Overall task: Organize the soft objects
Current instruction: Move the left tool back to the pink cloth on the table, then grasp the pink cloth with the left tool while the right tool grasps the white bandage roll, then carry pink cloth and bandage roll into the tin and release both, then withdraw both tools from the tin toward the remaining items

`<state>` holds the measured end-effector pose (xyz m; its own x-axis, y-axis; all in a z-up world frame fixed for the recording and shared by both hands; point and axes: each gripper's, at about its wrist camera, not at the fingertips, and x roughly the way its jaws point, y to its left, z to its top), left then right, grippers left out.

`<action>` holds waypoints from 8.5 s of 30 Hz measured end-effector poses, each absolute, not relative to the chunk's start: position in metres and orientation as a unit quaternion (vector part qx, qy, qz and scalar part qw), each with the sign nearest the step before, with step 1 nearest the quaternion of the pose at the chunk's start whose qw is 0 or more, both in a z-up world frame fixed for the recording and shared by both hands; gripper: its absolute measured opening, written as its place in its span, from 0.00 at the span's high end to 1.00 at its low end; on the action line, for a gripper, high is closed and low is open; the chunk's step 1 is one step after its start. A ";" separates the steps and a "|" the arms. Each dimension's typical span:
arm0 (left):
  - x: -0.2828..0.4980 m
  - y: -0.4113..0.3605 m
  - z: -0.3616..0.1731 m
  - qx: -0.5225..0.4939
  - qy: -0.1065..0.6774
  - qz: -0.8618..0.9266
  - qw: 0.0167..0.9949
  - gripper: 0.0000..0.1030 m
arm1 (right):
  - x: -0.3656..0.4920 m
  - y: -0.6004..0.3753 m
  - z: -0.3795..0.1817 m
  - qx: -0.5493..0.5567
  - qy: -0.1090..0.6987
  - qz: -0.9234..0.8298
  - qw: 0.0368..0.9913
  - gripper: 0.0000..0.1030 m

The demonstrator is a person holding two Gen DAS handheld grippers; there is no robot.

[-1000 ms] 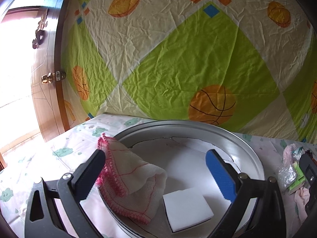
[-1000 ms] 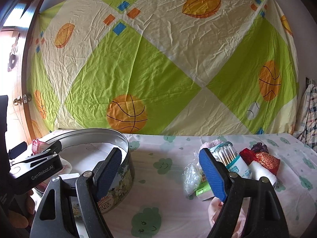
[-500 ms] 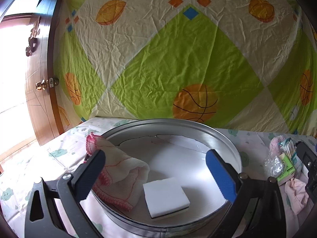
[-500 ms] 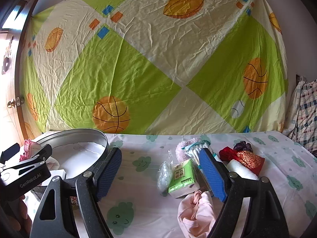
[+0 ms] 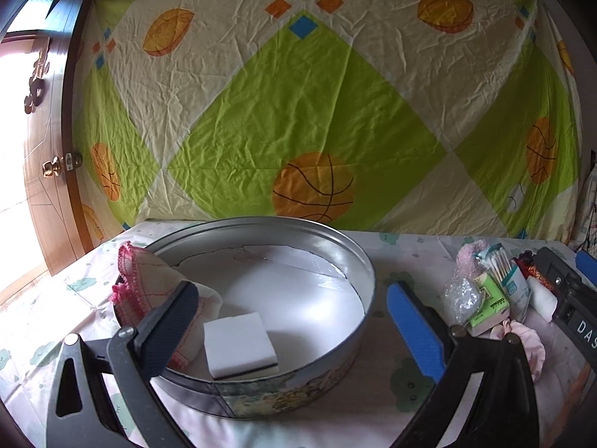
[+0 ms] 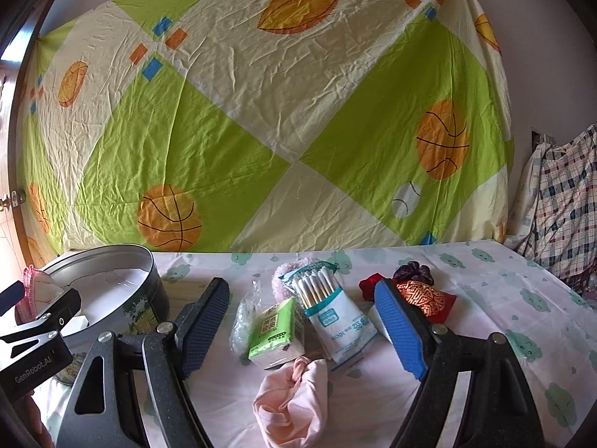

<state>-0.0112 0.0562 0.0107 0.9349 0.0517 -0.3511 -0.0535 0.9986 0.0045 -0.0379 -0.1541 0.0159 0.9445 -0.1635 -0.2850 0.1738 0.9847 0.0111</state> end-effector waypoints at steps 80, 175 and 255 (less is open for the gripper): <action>0.039 -0.030 0.015 -0.033 0.267 -0.203 0.942 0.87 | 0.050 -0.273 -0.039 -0.020 0.412 -0.018 0.911 0.67; 0.101 0.171 0.001 -0.036 0.323 0.086 0.942 0.87 | 0.068 0.032 0.001 0.008 0.197 0.039 0.980 0.68; 0.031 0.107 0.011 -0.034 0.157 0.137 0.978 0.00 | 0.027 -0.123 -0.002 0.105 0.246 -0.064 0.961 0.24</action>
